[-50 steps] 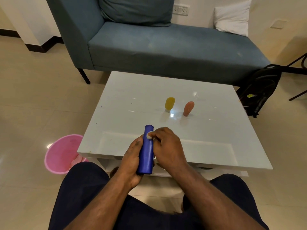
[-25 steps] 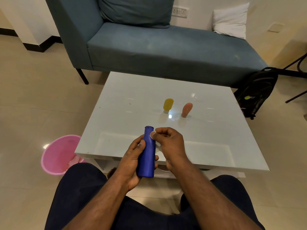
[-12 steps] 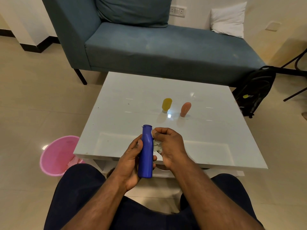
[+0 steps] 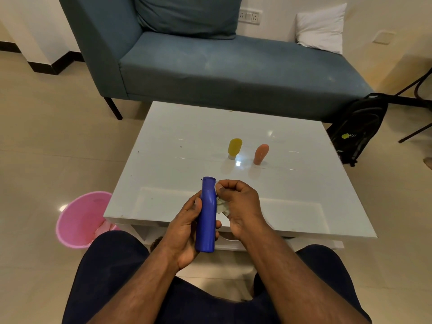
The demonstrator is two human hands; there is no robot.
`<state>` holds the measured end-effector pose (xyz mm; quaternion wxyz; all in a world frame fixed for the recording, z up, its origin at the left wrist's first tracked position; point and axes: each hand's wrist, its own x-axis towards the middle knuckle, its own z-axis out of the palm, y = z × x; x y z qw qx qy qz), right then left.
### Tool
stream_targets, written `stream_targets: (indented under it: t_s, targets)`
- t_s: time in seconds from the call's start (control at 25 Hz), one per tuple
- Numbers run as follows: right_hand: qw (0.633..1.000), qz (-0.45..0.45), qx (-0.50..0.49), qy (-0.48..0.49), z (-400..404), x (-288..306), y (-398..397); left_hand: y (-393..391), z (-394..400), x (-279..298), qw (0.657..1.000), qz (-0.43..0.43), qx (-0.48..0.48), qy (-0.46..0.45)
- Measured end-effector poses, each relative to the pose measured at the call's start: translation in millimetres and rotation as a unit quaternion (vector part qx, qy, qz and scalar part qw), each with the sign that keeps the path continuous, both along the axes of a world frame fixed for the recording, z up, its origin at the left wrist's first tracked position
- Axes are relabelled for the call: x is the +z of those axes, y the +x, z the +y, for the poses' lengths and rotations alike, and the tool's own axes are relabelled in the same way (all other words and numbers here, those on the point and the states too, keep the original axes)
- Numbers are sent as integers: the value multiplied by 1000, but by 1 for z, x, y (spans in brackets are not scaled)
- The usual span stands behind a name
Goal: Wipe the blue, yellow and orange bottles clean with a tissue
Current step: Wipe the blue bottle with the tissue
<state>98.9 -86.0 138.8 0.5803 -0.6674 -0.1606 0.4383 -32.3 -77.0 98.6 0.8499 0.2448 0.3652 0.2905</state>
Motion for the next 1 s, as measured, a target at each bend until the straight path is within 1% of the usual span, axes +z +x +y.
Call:
stream_targets:
  t_s: [0.04,0.08,0.2,0.24,0.28,0.32,0.44,0.48,0.52,0.64,0.68,0.76,0.92,1.0]
  targets:
    - [1000,22,1,0,0,1,0,0,0,0,1000,0,0,2]
    - [1000,8,8,3,0,0,1,0,0,1,1000,4,3,4]
    - [993,-111,37,26,-4,2,-2,1,1,0,1000,16,16,3]
    - [990,-131,38,29,-5,3,-3,2,1,0,1000,16,17,2]
    - [990,-132,34,29,-5,3,-3,1,0,0,1000,15,16,0]
    - [992,-117,25,26,-5,2,-2,1,0,0,1000,11,13,-3]
    - [1000,-24,4,7,-2,4,-2,0,-1,2,1000,-4,1,-11]
    - [1000,-10,5,8,-2,3,-3,0,-1,1,1000,-7,0,-12]
    - [1000,-25,11,11,-3,2,-4,0,-1,0,1000,-5,2,-14]
    - [989,-138,53,24,-13,-1,-11,0,2,-3,1000,-1,13,-24]
    - [984,-164,59,29,-16,0,-13,1,2,-3,1000,-1,15,-27]
    - [978,-194,60,39,-18,4,-13,1,1,-1,999,3,13,-30]
    - [971,-224,63,46,-10,8,-14,3,-2,0,998,46,-10,-44]
    - [954,-282,95,48,-11,6,-19,2,0,-1,997,28,-19,-62]
